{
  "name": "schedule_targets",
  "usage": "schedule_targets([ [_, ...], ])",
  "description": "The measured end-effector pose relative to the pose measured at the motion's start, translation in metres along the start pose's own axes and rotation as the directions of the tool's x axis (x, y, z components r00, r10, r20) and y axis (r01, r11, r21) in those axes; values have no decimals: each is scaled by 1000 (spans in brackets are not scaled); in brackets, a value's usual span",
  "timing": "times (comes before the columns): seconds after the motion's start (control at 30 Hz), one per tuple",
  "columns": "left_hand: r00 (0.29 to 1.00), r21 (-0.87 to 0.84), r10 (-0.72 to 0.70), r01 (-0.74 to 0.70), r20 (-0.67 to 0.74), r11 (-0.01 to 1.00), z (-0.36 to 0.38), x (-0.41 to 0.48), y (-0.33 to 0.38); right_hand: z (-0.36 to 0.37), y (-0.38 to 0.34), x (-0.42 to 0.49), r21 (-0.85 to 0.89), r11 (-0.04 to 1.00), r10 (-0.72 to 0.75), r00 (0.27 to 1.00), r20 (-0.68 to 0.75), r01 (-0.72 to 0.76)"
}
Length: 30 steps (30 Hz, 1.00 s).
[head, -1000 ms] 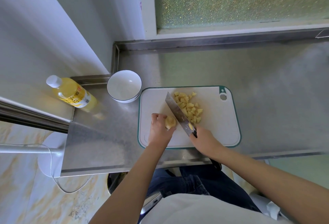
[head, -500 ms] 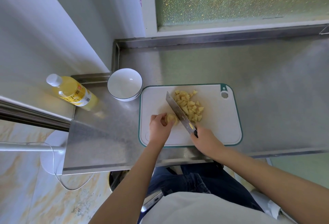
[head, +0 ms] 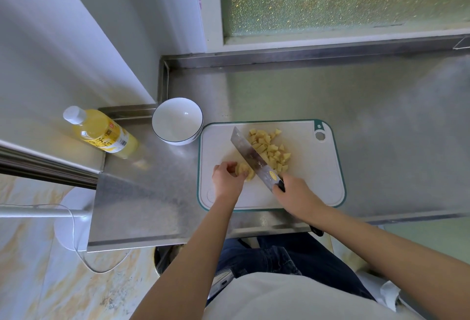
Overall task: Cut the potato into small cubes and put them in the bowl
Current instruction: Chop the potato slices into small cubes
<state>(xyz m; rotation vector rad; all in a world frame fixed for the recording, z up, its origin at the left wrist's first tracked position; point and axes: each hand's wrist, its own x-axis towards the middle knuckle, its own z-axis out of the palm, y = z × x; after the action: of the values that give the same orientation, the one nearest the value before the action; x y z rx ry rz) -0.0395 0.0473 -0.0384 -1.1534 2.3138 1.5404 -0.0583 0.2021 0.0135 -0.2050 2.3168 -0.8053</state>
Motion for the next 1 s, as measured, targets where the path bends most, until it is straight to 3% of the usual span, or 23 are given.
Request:
schedule_targets([
  [0.4, 993, -45, -116, 116, -6, 992, 0, 2, 7, -2, -6, 5, -37, 999, 22, 999, 43, -20],
  [0.73, 990, -65, -140, 140, 5, 988, 0, 4, 8, -6, -20, 12, -180, 979, 124, 985, 123, -101],
  [1.0, 988, -55, -152, 153, 9, 987, 0, 6, 8, -2, -23, 13, -168, 978, 145, 981, 130, -122],
])
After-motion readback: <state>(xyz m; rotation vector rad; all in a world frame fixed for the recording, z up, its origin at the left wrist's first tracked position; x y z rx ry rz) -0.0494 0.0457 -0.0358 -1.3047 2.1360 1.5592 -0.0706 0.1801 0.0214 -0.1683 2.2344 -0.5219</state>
